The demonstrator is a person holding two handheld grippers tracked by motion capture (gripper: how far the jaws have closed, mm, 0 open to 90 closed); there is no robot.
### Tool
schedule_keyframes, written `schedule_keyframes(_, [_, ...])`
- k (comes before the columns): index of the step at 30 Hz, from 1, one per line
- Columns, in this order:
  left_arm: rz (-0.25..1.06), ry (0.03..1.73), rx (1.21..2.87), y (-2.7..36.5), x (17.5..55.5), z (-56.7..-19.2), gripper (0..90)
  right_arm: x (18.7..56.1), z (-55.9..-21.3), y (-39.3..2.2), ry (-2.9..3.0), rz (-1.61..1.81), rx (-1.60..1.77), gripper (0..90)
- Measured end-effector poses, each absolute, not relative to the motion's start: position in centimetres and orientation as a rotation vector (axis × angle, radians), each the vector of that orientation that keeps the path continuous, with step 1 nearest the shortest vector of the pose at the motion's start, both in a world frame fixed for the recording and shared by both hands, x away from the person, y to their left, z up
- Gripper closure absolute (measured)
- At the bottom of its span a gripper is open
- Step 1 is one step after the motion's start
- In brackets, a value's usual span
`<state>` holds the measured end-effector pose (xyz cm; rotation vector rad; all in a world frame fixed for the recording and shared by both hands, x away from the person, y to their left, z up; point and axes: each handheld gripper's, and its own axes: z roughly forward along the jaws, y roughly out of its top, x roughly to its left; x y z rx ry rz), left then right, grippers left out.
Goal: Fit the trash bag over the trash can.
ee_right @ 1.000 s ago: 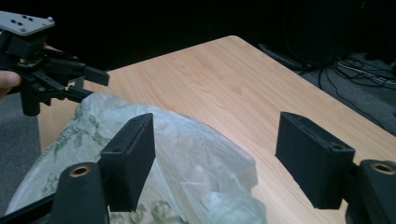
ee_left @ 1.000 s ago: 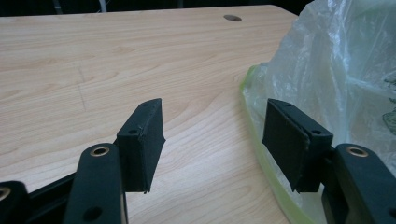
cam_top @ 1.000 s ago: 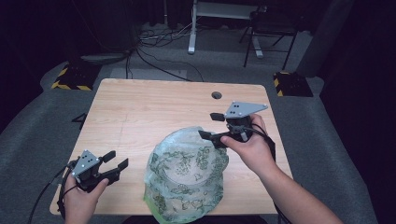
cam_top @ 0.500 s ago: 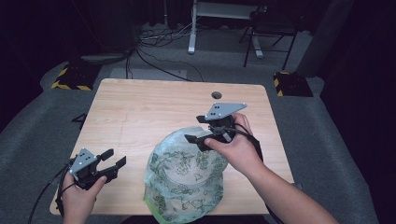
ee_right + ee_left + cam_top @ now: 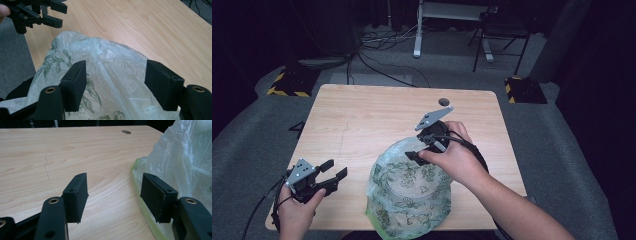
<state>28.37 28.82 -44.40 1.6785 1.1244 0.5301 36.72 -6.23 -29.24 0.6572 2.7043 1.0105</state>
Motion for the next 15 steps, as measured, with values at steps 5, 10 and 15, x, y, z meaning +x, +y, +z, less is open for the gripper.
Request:
schedule_keyframes(5, [0.527, 1.130, 1.682, 28.9, 28.4, -44.5, 38.7, 36.7, -29.0, -5.9, 2.726, 0.933, 0.624, 17.8])
schedule_keyframes(10, [0.518, 1.135, 1.680, 28.8, 28.5, -44.6, 38.8, 36.4, -28.4, -5.7, 2.710, 0.908, 0.633, 38.7])
schedule_keyframes(15, [0.517, 1.134, 1.684, 28.7, 28.5, -44.7, 38.9, 36.4, -27.9, -5.5, 2.800, 0.870, 0.656, 67.3])
